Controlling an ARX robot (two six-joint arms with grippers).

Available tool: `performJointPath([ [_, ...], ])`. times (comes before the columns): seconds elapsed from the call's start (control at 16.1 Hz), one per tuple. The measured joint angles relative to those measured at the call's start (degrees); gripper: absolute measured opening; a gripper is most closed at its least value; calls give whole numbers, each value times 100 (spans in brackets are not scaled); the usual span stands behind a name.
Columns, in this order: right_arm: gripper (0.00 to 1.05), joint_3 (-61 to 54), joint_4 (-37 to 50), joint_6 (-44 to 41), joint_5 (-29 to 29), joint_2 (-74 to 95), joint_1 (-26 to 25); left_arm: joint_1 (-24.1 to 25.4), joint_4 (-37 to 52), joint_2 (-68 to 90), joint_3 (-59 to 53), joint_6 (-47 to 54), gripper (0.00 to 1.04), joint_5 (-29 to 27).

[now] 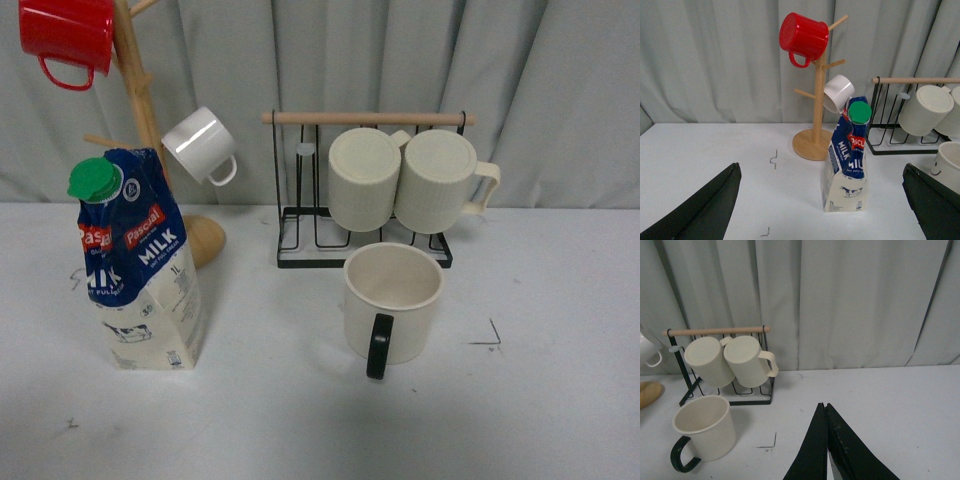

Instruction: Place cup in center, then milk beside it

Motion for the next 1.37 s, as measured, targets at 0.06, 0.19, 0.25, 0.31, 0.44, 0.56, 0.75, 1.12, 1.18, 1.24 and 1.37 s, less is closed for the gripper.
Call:
performJointPath([
  [0.06, 2, 0, -138, 0, -2, -208, 0, 0, 0, 0, 0, 0, 98, -2],
  [0.19, 2, 0, -522, 0, -2, -540, 0, 0, 0, 0, 0, 0, 98, 0],
  [0.25, 2, 0, -673, 0, -2, -706, 0, 0, 0, 0, 0, 0, 98, 0],
  [0.31, 2, 0, -815, 0, -2, -872, 0, 0, 0, 0, 0, 0, 98, 0],
  [0.44, 2, 0, -1080, 0, -2, -1115, 0, 0, 0, 0, 0, 0, 98, 0],
  [0.56, 2, 0, -1268, 0, -2, -1320, 0, 0, 0, 0, 0, 0, 98, 0],
  [0.75, 2, 7, -1919, 2, -2, -1799, 0, 0, 2, 0, 0, 0, 98, 0],
  [1.12, 2, 2, -2483, 0, -7, -2481, 0, 0, 0, 0, 0, -2, 98, -2],
  [1.18, 2, 2, -2483, 0, -9, -2479, 0, 0, 0, 0, 0, 0, 98, -2],
  [1.24, 2, 2, -2494, 0, -9, -2476, 0, 0, 0, 0, 0, 0, 98, 0],
  [1.37, 21, 2, -2492, -11, -9, -2479, 0, 0, 0, 0, 0, 0, 98, -2],
])
